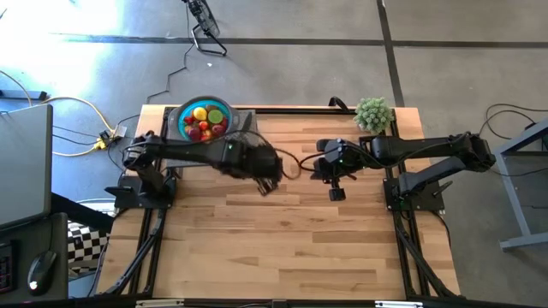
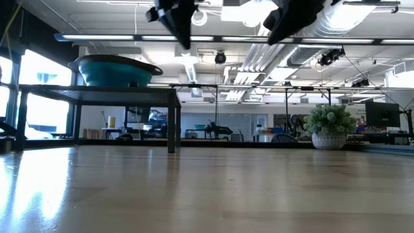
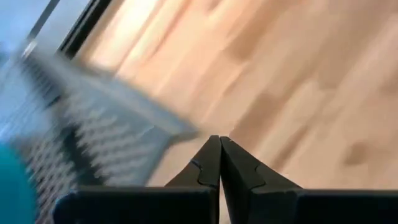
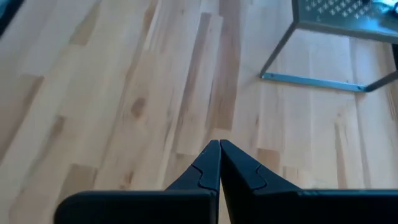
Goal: Pick & Place Fruit
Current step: Return to Home Position
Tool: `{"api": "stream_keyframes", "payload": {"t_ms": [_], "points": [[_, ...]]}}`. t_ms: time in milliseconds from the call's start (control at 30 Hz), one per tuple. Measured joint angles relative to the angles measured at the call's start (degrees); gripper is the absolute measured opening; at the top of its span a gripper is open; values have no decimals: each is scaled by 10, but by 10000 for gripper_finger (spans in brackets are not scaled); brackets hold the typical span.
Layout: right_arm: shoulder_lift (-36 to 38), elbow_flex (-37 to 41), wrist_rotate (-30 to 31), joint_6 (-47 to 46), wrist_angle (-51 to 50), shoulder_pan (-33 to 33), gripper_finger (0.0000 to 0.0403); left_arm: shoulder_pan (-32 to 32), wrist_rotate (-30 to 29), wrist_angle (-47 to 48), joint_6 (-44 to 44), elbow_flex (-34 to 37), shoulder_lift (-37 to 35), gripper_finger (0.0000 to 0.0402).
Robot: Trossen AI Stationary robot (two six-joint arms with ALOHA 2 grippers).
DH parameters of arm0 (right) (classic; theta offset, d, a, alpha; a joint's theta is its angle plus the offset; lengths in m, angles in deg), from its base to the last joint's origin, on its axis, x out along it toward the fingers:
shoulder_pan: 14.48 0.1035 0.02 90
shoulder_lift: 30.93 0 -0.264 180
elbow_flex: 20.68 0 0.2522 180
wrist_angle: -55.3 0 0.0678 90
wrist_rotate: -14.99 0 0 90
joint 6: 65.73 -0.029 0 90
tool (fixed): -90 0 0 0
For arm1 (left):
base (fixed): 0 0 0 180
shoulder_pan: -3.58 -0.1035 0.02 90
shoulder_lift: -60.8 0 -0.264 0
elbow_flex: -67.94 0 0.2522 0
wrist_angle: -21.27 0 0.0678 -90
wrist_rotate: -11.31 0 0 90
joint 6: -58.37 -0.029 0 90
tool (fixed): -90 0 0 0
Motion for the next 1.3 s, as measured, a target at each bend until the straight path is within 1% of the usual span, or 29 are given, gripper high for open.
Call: {"api": "stream_keyframes", "payload": {"t_ms": [100,167,300,367,567,700,800,867,1033,1233,1300], "points": [[0,0,-1,-18,17,1,2,24,6,-76,-52,0,0,1],[0,0,8,-31,28,1,2,36,11,-110,-80,0,0,0],[13,0,12,-53,28,5,2,53,24,-126,-105,0,0,0],[27,0,25,-64,27,16,2,57,35,-134,-111,4,-1,0],[77,0,83,-97,14,68,2,56,99,-287,-151,97,1,0],[106,0,84,-117,10,103,2,56,152,-409,-177,154,0,0],[116,0,84,-118,10,122,2,56,190,-463,-197,165,0,0],[120,0,84,-121,11,131,2,56,201,-482,-200,165,-1,0],[120,0,82,-134,13,147,2,56,201,-491,-192,165,0,0],[118,0,69,-136,15,155,2,56,201,-499,-139,165,0,0],[118,0,69,-136,15,155,2,56,201,-498,-135,165,0,0]]}}
